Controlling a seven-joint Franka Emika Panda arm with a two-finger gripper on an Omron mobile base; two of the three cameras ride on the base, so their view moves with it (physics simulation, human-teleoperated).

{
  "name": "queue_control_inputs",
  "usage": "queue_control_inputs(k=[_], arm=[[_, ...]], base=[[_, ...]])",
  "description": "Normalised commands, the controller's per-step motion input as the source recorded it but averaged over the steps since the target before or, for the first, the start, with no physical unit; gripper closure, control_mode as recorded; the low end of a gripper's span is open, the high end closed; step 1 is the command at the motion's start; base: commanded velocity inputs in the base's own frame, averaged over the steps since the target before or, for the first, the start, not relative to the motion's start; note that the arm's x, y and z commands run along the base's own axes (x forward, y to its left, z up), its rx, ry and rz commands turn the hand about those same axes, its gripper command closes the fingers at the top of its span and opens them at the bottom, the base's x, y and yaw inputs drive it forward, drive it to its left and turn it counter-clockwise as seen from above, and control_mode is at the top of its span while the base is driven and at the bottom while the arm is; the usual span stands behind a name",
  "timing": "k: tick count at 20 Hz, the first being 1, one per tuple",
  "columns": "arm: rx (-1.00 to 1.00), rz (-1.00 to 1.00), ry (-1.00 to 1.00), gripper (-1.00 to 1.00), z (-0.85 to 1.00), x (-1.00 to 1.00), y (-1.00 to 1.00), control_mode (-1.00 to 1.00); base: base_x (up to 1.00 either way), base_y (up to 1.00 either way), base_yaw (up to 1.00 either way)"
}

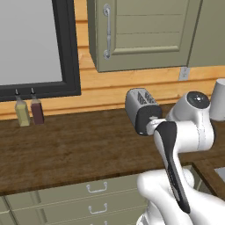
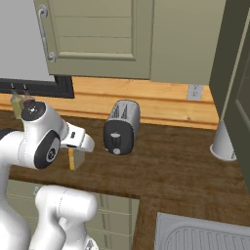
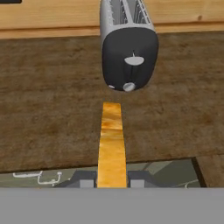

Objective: Start the toaster. Once the lever pops up, take the bread to the plate on the dining counter.

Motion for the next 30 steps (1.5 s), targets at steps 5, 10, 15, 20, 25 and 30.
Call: queue_control_inputs(k=[5, 10, 15, 20, 25, 30], arm=[[0.00, 0.00, -0.01, 1.00, -0.15, -0.05, 0.00, -1.00], [0.00, 0.00, 0.00, 1.00, 0.00, 0.00, 0.00, -1.00], [0.00, 0.00, 0.00, 1.00, 0.00, -0.07, 0.00, 1.00], [0.00, 0.00, 0.00, 1.00, 0.00, 0.00, 0.00, 1.00], [0.00, 0.00, 0.00, 1.00, 0.00, 0.00, 0.00, 1.00], [0.00, 0.00, 0.00, 1.00, 0.00, 0.00, 0.00, 1.00]], base=[[0.00, 0.00, 0.00], [0.00, 0.00, 0.00], [-0.09, 0.04, 0.00], [-0.56, 0.52, 0.00], [-0.57, 0.56, -0.13], [-0.44, 0.08, -0.64]])
